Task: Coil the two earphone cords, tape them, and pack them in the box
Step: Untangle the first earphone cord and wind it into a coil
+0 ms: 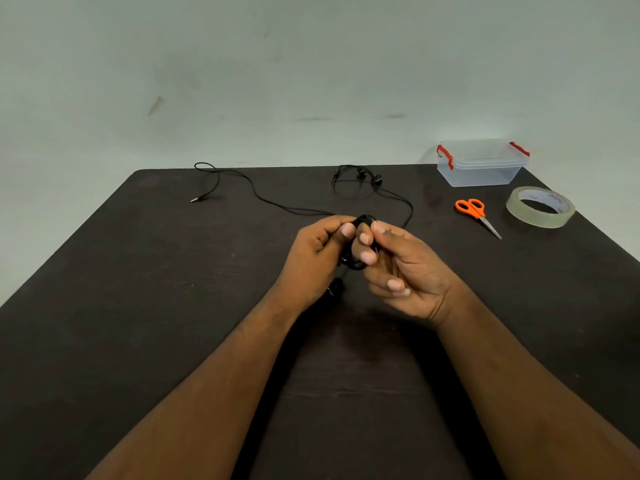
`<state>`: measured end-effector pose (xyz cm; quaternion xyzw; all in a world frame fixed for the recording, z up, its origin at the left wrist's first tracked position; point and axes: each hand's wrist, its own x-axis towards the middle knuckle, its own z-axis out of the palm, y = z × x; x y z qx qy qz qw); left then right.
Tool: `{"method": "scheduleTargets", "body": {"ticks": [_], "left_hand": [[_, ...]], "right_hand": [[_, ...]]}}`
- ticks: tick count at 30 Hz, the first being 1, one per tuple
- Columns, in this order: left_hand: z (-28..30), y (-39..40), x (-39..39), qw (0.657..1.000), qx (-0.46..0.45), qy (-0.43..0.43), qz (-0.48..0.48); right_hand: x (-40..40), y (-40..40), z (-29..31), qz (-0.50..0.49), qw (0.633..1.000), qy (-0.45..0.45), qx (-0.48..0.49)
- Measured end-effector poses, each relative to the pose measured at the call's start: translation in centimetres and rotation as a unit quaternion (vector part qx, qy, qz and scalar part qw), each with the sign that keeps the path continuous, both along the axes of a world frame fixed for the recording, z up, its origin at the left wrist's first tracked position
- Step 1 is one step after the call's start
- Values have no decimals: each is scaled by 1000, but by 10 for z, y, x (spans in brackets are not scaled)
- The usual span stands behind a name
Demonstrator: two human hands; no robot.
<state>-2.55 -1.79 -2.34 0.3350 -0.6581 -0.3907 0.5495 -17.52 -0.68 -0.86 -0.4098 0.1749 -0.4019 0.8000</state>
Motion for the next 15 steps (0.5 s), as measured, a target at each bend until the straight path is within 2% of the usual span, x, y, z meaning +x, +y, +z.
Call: {"method": "scheduleTargets", "body": {"ticks": [2, 5, 7, 10, 13, 15], "left_hand": [[-3, -1, -2, 999, 32, -8, -22], [-8, -4, -2, 995, 45, -68, -57], [-9, -4, -1, 991, 40, -118, -39], [-10, -3, -2, 970, -2, -244, 16], [-5, 3, -6, 935, -18, -345, 78], [-4, 5, -6, 916, -27, -386, 109]], "right_hand": [[5, 0, 3, -50, 998, -28, -2], [7, -2, 4, -131, 989, -72, -4], [7, -4, 6, -166, 982, -88, -1], [3, -7, 8, -212, 972, -104, -10], [-2, -11, 7, -278, 957, -62, -49], [-6, -14, 3, -325, 938, 49, -113]]}}
